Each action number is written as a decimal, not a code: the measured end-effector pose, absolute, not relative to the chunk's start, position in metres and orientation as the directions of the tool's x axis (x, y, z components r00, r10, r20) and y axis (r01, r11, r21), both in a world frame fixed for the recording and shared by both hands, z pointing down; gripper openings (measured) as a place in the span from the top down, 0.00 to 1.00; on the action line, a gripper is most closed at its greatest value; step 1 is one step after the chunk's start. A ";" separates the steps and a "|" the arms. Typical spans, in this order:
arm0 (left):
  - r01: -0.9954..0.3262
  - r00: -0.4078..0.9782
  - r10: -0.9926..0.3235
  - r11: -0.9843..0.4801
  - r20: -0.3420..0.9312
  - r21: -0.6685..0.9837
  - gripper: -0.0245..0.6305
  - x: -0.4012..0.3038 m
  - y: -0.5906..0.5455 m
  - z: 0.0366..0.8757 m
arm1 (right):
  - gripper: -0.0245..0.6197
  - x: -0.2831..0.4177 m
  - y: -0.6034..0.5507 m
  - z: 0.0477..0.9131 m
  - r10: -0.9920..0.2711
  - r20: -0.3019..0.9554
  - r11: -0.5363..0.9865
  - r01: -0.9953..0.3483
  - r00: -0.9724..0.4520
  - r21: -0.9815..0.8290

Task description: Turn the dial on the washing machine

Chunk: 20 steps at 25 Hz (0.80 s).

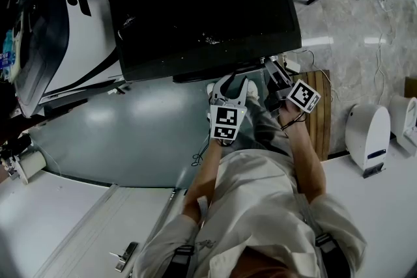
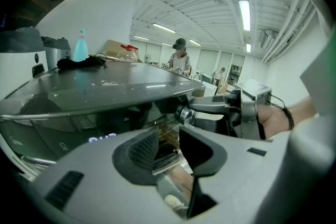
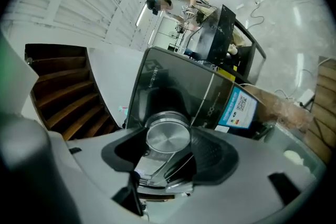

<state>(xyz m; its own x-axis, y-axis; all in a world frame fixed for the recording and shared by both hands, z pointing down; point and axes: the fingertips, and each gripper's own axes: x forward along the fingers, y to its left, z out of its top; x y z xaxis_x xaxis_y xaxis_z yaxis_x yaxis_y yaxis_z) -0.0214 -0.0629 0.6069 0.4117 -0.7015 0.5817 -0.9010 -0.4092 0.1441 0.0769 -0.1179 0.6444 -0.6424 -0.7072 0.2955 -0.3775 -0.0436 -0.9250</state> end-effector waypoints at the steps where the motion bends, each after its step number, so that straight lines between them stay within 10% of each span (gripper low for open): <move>1: -0.901 0.412 -0.701 -0.409 0.582 0.144 0.77 -0.021 -0.063 0.607 | 0.54 0.077 -0.118 0.645 -0.710 0.291 -0.048 -0.368 -0.642 -0.929; 20: -0.899 0.416 -0.700 -0.411 0.581 0.148 0.77 -0.021 -0.062 0.608 | 0.48 0.075 -0.116 0.647 -0.712 0.289 -0.061 -0.354 -0.640 -0.933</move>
<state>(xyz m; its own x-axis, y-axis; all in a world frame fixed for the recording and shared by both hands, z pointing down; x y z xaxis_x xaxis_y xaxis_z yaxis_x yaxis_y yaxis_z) -0.0213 -0.0624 0.6081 0.4155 -0.7002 0.5806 -0.8995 -0.4111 0.1480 0.0754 -0.1163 0.6467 -0.6401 -0.7118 0.2892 -0.3541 -0.0608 -0.9332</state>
